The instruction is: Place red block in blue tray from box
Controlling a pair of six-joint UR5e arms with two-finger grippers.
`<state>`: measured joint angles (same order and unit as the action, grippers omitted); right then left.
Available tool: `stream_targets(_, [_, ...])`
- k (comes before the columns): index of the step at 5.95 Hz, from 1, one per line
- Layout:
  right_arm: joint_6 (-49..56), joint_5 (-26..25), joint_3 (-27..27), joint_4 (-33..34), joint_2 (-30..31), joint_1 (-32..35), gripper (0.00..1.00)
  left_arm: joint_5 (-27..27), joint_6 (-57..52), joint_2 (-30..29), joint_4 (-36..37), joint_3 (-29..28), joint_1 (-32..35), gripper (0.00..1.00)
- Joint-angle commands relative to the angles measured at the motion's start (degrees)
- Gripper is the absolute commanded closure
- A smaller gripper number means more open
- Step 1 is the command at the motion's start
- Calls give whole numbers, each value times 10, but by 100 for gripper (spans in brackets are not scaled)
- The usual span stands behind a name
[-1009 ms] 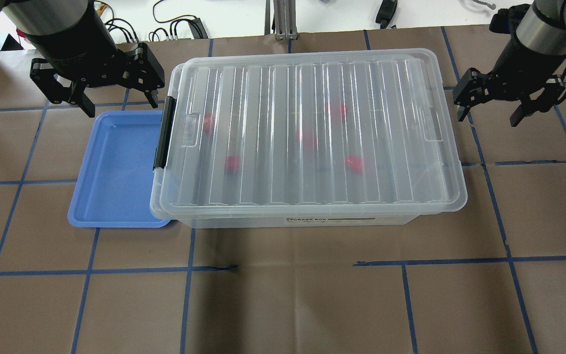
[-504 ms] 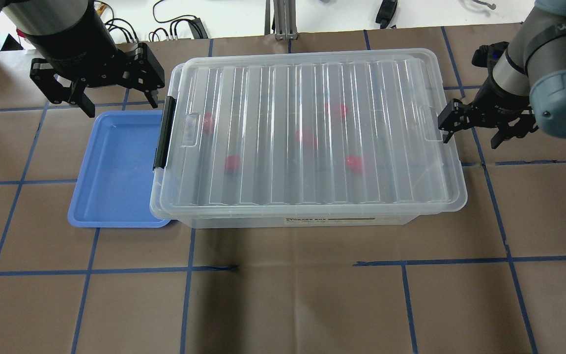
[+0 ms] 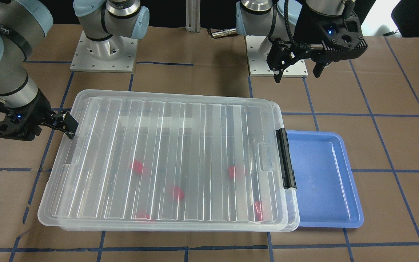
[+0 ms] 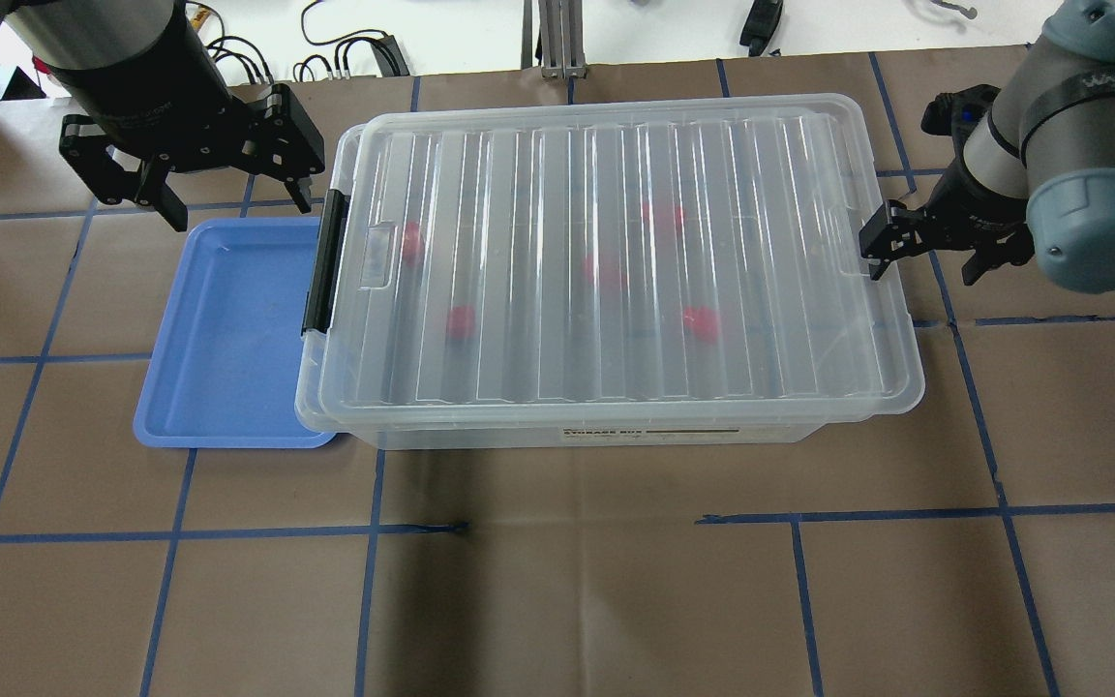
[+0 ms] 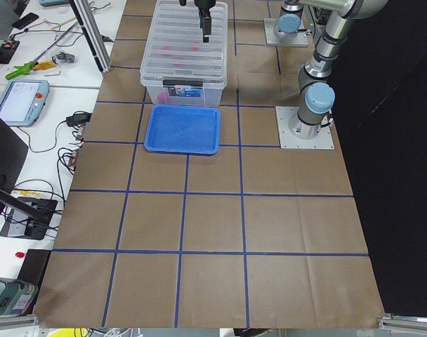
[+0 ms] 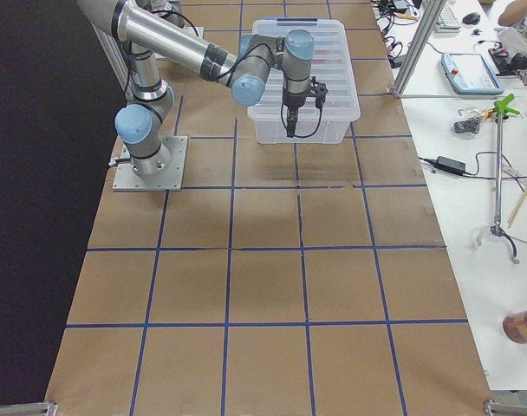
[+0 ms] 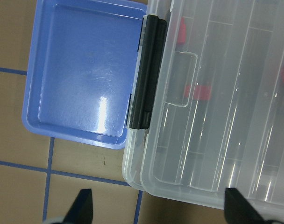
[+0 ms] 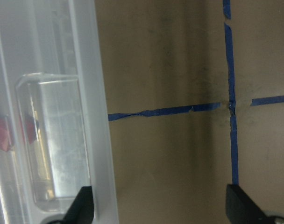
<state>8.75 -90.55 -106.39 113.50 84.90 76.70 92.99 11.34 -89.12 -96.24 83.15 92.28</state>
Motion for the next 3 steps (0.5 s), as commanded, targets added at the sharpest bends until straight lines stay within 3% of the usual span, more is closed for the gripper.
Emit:
stream_targets(1, [44,-15,0,20,-1,-18,0,0,0,0,0,0,0,2])
stream_targets(3, [92,-16,0,20,-1,-64,0,0,0,0,0,0,0,2])
